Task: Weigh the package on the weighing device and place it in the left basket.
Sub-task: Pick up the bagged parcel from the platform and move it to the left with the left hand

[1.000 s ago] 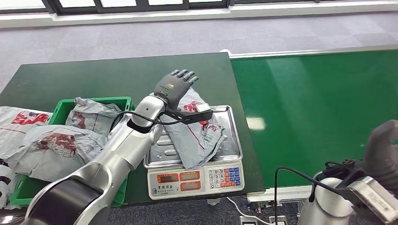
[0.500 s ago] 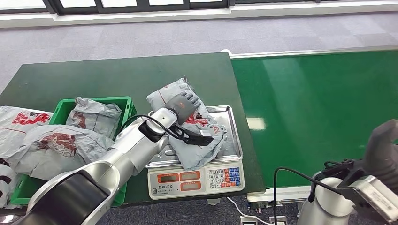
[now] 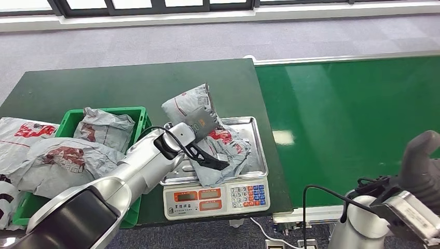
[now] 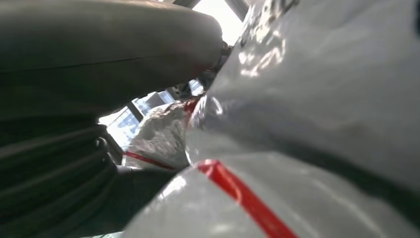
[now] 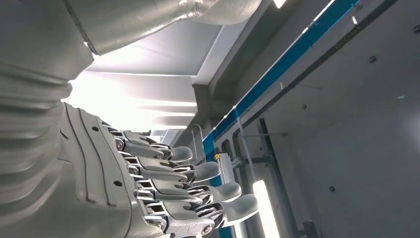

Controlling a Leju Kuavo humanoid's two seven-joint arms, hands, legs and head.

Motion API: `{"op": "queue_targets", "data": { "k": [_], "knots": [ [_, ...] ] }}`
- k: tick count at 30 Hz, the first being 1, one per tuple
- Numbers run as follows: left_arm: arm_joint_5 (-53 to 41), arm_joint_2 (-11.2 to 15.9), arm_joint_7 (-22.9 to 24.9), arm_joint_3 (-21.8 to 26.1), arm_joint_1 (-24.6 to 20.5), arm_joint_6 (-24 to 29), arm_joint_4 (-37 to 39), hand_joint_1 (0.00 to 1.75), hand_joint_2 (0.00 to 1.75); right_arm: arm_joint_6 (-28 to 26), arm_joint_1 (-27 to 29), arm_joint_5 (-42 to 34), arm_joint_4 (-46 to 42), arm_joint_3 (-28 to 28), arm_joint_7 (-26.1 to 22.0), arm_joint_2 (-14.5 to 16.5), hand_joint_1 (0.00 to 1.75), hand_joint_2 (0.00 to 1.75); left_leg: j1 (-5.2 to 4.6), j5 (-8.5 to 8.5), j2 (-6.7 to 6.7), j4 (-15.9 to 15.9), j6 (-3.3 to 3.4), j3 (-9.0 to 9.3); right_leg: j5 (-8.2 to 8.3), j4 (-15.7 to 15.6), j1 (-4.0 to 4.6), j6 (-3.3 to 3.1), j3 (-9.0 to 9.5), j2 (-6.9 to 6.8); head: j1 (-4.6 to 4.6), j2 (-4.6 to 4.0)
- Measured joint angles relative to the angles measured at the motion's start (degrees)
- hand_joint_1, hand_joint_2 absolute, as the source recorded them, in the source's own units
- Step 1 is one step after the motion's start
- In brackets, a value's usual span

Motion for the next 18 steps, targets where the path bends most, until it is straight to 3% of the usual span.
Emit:
{"op": "queue_targets", "data": {
  "k": [11, 15, 18],
  "knots": [
    [0.4, 0.3, 1.5, 0.1, -0.1, 7.1, 0.1, 1.75, 1.75, 0.0, 0.0, 0.8, 0.3, -0.4, 0.0, 0.0, 0.0, 1.75, 0.0, 0.0, -0.01, 0.0, 0.0, -0.02, 0.0, 0.0, -0.01, 0.0, -0.02, 0.0, 0.0, 0.0],
    [5.8, 1.9, 3.6, 2.3, -0.4, 19.4, -0.9, 1.75, 1.75, 0.0, 0.2, 0.2, 0.5, -1.2, 0.0, 0.0, 0.0, 1.75, 0.0, 0.04, 0.0, 0.0, -0.04, -0.07, 0.03, 0.0, 0.0, -0.02, -0.09, 0.02, 0.0, 0.0],
    [12.5, 5.2, 5.6, 8.0, -1.7, 31.0, -2.5, 1.75, 1.75, 0.0, 0.4, -0.6, 0.5, -2.4, 0.1, 0.0, 0.0, 1.75, 0.0, 0.09, 0.07, 0.0, -0.11, -0.11, 0.07, 0.1, 0.03, -0.07, -0.2, 0.07, 0.0, 0.0]
  ]
}}
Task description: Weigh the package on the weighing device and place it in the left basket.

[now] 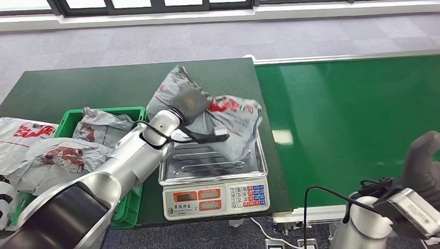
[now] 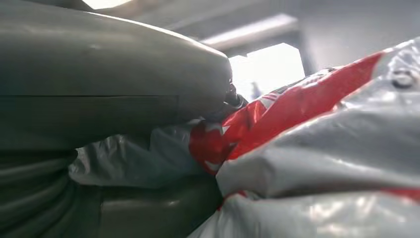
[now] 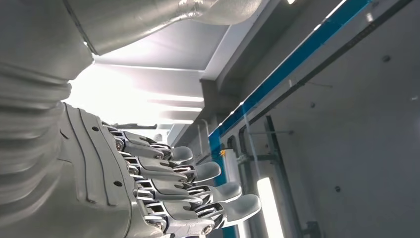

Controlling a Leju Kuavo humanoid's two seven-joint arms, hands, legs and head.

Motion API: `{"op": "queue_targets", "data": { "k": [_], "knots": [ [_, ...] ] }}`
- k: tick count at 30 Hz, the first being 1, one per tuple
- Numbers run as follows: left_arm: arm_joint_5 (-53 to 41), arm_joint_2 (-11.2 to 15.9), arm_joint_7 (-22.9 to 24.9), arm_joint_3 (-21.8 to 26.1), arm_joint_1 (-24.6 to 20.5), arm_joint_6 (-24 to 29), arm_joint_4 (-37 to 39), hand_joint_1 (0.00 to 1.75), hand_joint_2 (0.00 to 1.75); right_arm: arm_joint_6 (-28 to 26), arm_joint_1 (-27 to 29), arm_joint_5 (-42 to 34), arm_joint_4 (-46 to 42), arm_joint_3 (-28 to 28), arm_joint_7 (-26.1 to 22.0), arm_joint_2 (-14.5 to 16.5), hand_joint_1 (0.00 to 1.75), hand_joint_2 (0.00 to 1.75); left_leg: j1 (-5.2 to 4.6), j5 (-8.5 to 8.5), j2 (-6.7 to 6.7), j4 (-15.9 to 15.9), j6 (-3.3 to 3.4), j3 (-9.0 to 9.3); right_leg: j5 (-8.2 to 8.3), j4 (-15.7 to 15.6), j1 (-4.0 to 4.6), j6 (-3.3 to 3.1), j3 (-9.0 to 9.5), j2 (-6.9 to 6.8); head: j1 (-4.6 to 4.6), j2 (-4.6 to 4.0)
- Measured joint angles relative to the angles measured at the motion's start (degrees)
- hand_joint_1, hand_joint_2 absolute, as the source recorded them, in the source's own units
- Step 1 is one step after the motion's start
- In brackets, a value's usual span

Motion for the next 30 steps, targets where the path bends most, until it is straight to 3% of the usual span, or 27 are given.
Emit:
{"op": "queue_targets", "data": {
  "k": [4, 8, 12, 16, 21, 30],
  "knots": [
    [6.7, 5.7, -0.6, 9.7, -1.8, 7.4, -2.2, 1.75, 1.75, 0.0, 0.4, -0.4, 0.5, -1.8, 0.0, 0.0, 0.0, 1.75, 0.0, 0.02, 0.14, 0.0, -0.05, 0.03, -0.01, 0.1, 0.04, -0.04, -0.1, 0.13, -0.01, 0.0],
    [8.3, 10.9, -0.8, 20.0, -0.9, 8.6, -6.1, 1.75, 1.75, 0.0, 1.1, -0.6, 0.9, -3.1, 0.0, 0.0, 0.0, 1.75, 0.03, 0.08, 0.11, -0.1, -0.14, -0.01, -0.03, 0.1, 0.09, -0.09, -0.2, 0.16, -0.02, 0.0],
    [4.3, 13.9, -0.1, 29.4, 1.5, 8.8, -9.8, 1.75, 1.75, 0.0, 1.3, -0.4, 1.4, -4.2, 0.0, 0.0, 0.0, 1.75, 0.05, 0.09, 0.01, -0.1, -0.16, -0.08, -0.05, 0.1, 0.1, -0.12, -0.2, 0.09, -0.01, 0.0],
    [-4.7, 16.6, 5.4, 37.9, 4.2, 8.7, -10.1, 1.75, 1.75, 0.0, 1.6, -0.2, 1.7, -5.5, 0.0, 0.0, 0.0, 1.75, 0.02, 0.05, 0.08, -0.1, -0.15, -0.1, -0.06, 0.1, 0.03, -0.12, -0.26, 0.16, 0.0, 0.0],
    [-10.0, 19.4, 9.1, 43.0, 7.8, 6.8, -6.8, 1.75, 1.75, -0.1, 2.1, -0.2, 1.7, -7.4, 0.0, 0.0, 0.0, 1.75, -0.01, 0.03, 0.08, -0.1, -0.15, -0.14, -0.07, 0.1, 0.03, -0.12, -0.31, 0.14, -0.02, 0.0],
    [-11.7, 20.8, 8.5, 46.8, 17.9, 8.8, -4.8, 1.75, 1.75, -0.1, 2.4, 0.4, 2.0, -8.7, -0.1, 0.0, 0.0, 1.75, -0.02, -0.03, 0.12, -0.1, -0.21, -0.15, -0.11, 0.1, 0.03, -0.17, -0.35, 0.17, -0.01, 0.0]
  ]
}}
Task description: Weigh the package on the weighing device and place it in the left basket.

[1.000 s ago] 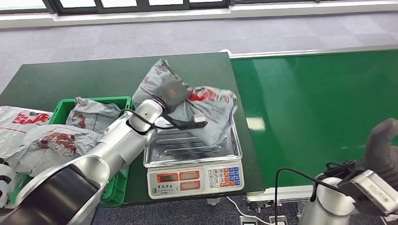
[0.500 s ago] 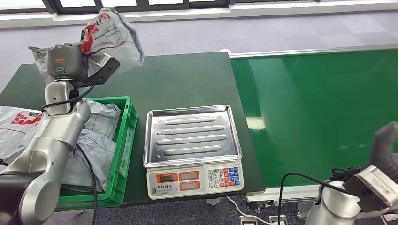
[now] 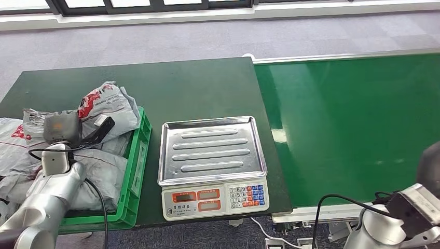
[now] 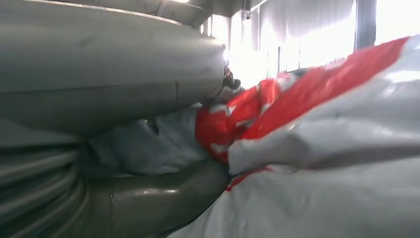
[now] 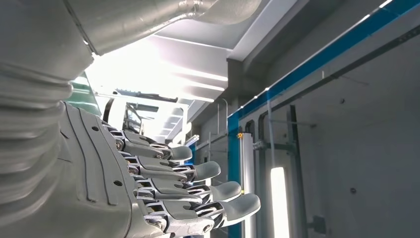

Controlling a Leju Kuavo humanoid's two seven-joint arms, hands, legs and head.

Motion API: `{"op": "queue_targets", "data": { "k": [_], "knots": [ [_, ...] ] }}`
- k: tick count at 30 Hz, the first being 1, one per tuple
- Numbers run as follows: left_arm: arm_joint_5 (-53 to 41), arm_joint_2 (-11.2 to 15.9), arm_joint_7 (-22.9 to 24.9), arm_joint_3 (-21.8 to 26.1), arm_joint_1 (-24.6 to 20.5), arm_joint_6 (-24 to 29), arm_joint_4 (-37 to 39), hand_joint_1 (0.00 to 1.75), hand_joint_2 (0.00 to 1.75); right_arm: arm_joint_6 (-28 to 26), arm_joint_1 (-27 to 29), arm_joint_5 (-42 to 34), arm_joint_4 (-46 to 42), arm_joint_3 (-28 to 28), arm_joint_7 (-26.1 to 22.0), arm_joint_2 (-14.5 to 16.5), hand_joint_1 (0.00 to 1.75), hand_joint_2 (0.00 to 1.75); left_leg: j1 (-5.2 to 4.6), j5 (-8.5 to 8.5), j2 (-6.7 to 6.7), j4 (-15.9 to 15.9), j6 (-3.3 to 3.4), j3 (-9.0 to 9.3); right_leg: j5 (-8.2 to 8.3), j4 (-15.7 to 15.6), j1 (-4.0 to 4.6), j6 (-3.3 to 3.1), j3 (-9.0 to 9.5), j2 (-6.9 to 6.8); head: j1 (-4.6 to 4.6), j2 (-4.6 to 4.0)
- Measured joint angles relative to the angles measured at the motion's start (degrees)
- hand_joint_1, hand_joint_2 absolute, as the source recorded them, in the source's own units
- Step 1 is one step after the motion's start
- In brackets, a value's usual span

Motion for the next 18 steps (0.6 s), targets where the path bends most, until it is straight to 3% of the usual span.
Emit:
{"op": "queue_targets", "data": {
  "k": [2, 4, 6, 8, 18],
  "knots": [
    [-0.2, 0.2, 0.0, 0.4, 0.9, 0.1, -0.1, 1.75, 1.75, 0.0, 0.0, 0.0, 0.3, -0.1, 0.0, 0.0, 0.0, 1.75, 0.0, -0.01, 0.0, 0.0, 0.0, 0.0, 0.0, 0.0, 0.0, 0.0, 0.0, -0.01, 0.0, 0.0],
    [-0.4, 0.4, 0.4, 0.8, 1.6, 0.1, -0.3, 0.96, 1.75, 0.0, 0.0, -0.1, 0.6, -0.2, 0.0, 0.0, 0.0, 1.75, 0.01, -0.01, 0.01, 0.0, -0.01, 0.01, 0.0, 0.0, 0.01, 0.0, 0.0, -0.01, 0.01, 0.0],
    [-0.6, 0.7, 1.2, 1.2, 2.2, 0.2, -1.1, 0.09, 0.87, 0.0, 0.1, -0.3, 1.0, -0.3, 0.0, 0.0, 0.0, 1.75, 0.03, -0.01, 0.06, 0.0, -0.02, 0.01, 0.0, 0.0, 0.01, -0.01, 0.0, 0.01, 0.0, 0.0],
    [-0.7, 1.1, 1.9, 1.5, 3.0, 0.2, -2.7, 0.0, 0.0, 0.0, 0.2, -0.5, 1.6, -0.4, 0.0, 0.0, 0.0, 1.75, 0.05, -0.01, 0.12, 0.0, -0.03, 0.02, 0.0, 0.0, 0.02, -0.02, -0.02, 0.06, 0.0, 0.0],
    [3.6, 0.3, -3.1, 7.9, 10.4, 0.2, -21.1, 0.0, 0.0, 0.0, 0.3, -0.2, 3.8, -0.5, 0.0, 0.0, 0.0, 1.75, 0.09, -0.04, 0.12, 0.0, -0.08, -0.03, -0.01, 0.0, 0.1, -0.04, -0.07, 0.1, 0.01, 0.0]
  ]
}}
